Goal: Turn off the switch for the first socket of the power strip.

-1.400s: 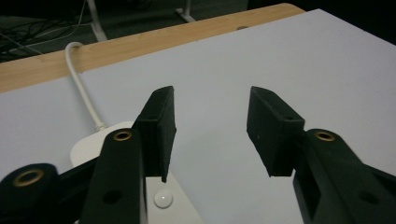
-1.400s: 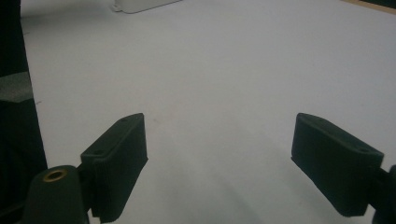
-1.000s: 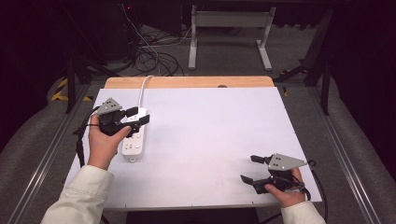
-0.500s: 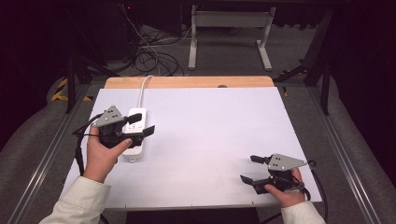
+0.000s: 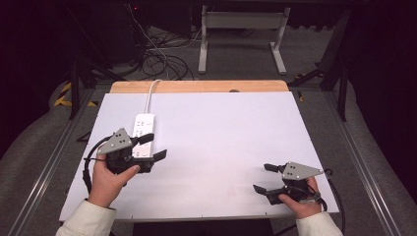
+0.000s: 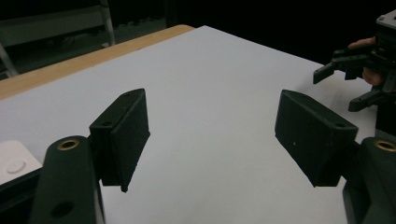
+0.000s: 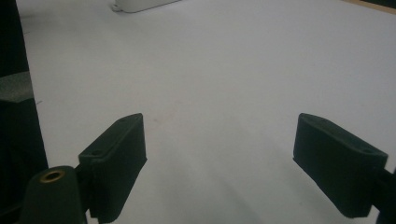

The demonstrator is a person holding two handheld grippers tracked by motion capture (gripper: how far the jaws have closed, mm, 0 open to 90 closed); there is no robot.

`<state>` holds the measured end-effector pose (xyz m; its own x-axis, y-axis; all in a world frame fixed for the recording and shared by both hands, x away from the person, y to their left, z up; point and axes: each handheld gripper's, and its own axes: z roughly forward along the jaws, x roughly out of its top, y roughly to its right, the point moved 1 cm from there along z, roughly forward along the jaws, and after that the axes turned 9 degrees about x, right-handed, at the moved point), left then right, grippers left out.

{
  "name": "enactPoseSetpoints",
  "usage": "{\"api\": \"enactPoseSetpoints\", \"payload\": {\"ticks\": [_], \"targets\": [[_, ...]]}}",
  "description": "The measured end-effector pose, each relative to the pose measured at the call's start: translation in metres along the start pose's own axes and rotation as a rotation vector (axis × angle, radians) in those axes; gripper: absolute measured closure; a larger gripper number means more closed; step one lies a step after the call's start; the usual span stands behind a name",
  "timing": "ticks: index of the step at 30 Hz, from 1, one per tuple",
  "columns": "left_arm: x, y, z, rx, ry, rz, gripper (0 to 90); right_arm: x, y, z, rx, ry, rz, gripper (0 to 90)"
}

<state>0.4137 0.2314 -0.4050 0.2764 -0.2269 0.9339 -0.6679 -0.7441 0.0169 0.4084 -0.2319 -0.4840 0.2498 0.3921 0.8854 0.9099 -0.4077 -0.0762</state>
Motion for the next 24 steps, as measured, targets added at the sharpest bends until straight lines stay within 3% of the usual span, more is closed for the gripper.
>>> {"api": "enactPoseSetpoints", "payload": {"ticks": [3,5,8,10,14,19,24], "targets": [[-0.009,0.006,0.002,-0.032,-0.001,0.019,27.4,0.000,0.000,0.000,-0.003,0.000,0.000,17.8],[-0.015,0.009,0.005,-0.032,-0.009,0.019,29.8,0.000,0.000,0.000,-0.005,-0.002,0.001,17.8],[-0.024,0.011,0.008,-0.065,-0.016,0.003,29.4,0.000,0.000,0.000,-0.006,-0.004,0.000,17.8],[-0.029,0.012,0.010,-0.067,-0.022,0.000,29.1,0.000,0.000,0.000,-0.007,-0.004,0.001,17.8],[-0.039,0.015,0.013,-0.067,-0.047,0.033,28.0,0.000,0.000,0.000,-0.006,-0.004,0.000,17.8],[-0.049,0.018,0.017,-0.116,-0.040,0.023,27.2,0.000,0.000,-0.001,-0.006,-0.004,0.000,17.8],[-0.061,0.022,0.021,-0.125,-0.046,0.027,26.9,0.000,0.000,-0.001,-0.003,-0.003,0.000,17.8]]}}
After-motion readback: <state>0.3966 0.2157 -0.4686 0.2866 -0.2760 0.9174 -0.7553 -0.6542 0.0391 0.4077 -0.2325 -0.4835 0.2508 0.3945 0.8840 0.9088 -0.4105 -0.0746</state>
